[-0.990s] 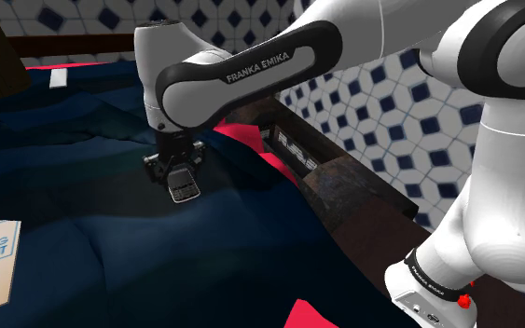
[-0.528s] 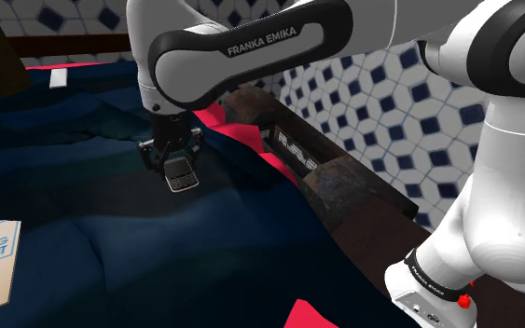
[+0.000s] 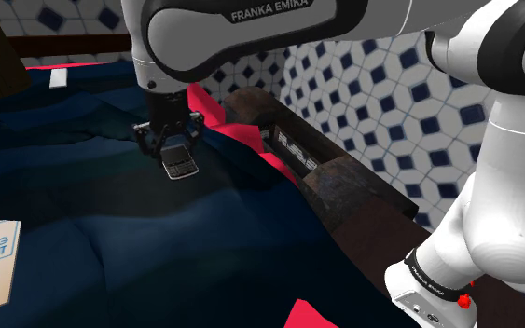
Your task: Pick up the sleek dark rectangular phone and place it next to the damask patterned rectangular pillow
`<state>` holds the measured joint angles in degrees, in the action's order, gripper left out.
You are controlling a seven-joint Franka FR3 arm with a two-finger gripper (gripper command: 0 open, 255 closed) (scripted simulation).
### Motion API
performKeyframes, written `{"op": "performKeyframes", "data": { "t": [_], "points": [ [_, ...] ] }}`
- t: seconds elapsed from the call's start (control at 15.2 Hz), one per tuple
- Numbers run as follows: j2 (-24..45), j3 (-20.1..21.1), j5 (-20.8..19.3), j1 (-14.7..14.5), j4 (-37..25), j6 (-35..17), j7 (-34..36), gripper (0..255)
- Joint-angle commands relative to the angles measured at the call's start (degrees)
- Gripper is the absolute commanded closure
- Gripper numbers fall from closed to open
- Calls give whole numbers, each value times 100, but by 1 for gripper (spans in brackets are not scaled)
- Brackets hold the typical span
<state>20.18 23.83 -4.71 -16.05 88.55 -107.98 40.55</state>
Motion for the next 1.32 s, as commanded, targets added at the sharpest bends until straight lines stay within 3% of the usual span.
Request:
{"op": "performKeyframes", "data": {
  "t": [0.0,1.25],
  "points": [
    [-13,5,8,-4,-142,156,-4,255],
    [145,38,-48,-171,-1847,1702,49,255]
  ]
}}
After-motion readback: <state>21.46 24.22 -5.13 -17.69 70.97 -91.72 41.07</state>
